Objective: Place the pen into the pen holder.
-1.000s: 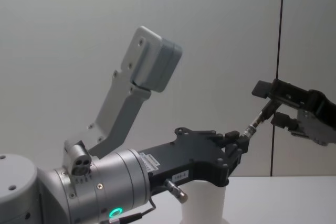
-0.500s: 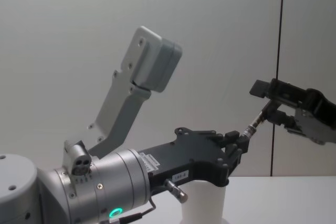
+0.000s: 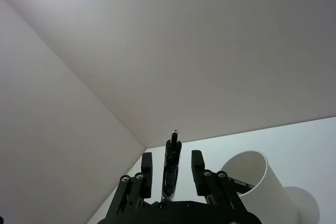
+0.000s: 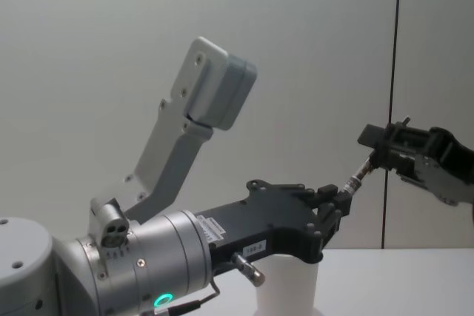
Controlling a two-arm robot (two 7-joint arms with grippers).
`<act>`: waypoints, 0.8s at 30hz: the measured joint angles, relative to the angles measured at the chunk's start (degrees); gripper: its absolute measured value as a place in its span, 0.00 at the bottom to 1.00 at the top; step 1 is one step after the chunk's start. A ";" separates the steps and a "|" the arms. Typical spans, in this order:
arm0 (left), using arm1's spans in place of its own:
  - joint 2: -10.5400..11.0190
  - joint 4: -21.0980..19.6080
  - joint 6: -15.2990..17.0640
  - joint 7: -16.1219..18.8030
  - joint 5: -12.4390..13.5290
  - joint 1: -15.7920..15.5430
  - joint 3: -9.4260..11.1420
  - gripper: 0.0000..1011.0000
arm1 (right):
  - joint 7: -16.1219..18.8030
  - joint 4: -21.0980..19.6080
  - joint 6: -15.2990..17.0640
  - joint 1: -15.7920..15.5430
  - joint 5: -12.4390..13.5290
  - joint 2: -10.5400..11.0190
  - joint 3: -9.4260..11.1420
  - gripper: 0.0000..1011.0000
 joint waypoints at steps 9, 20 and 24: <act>0.00 0.00 0.00 0.00 0.00 0.00 0.00 0.13 | -1.10 0.30 -0.73 0.21 1.81 -0.01 -0.15 0.20; 0.00 -0.04 -0.06 0.02 -0.11 0.00 0.00 0.13 | -1.82 0.43 -1.03 0.31 4.08 0.14 -0.27 0.13; 0.04 -0.02 0.01 0.01 0.01 0.02 -0.02 0.18 | -2.16 0.44 -1.47 0.40 4.68 0.31 -0.21 0.13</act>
